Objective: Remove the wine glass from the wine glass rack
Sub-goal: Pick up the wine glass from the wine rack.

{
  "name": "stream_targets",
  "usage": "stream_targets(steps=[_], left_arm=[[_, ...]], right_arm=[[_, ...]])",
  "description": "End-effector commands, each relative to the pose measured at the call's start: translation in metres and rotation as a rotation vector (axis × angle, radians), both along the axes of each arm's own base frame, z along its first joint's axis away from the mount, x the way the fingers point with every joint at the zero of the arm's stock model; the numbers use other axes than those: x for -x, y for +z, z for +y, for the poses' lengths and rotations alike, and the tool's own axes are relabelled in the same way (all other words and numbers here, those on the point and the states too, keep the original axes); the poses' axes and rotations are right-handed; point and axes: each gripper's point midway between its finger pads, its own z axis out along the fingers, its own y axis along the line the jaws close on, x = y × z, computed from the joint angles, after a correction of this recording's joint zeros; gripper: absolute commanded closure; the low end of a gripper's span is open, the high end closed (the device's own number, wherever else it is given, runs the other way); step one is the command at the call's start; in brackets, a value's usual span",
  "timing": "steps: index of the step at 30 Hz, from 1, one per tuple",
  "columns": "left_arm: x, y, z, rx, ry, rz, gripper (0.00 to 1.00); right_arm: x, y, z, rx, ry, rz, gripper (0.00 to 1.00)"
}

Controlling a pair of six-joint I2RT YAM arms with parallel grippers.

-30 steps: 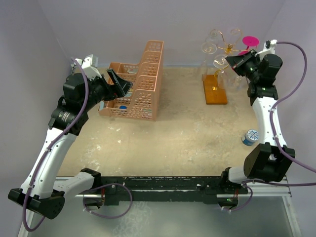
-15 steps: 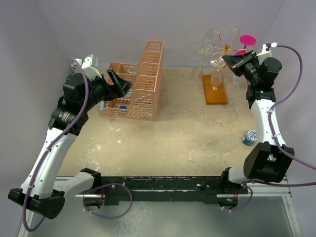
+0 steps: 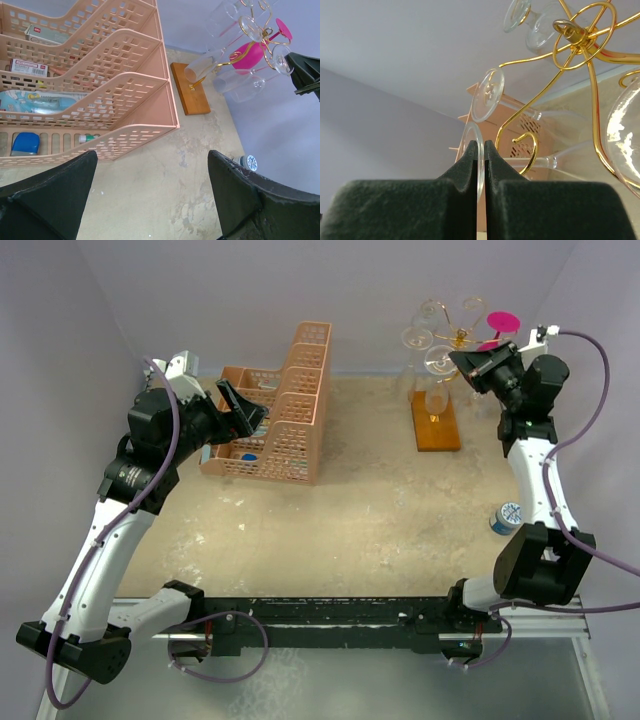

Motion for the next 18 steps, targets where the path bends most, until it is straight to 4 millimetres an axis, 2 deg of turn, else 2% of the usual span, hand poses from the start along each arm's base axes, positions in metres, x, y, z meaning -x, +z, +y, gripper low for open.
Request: stream_targets(steps=[1, 18], left_arm=[[0.000, 0.019, 0.005, -0.005, 0.010, -0.068, 0.12], [0.003, 0.019, 0.006, -0.006, 0.012, -0.068, 0.12]], right_arm=[[-0.002, 0.024, 0.005, 0.007, 0.027, -0.062, 1.00], [-0.018, 0.038, -0.004, -0.033, -0.018, -0.083, 1.00]])
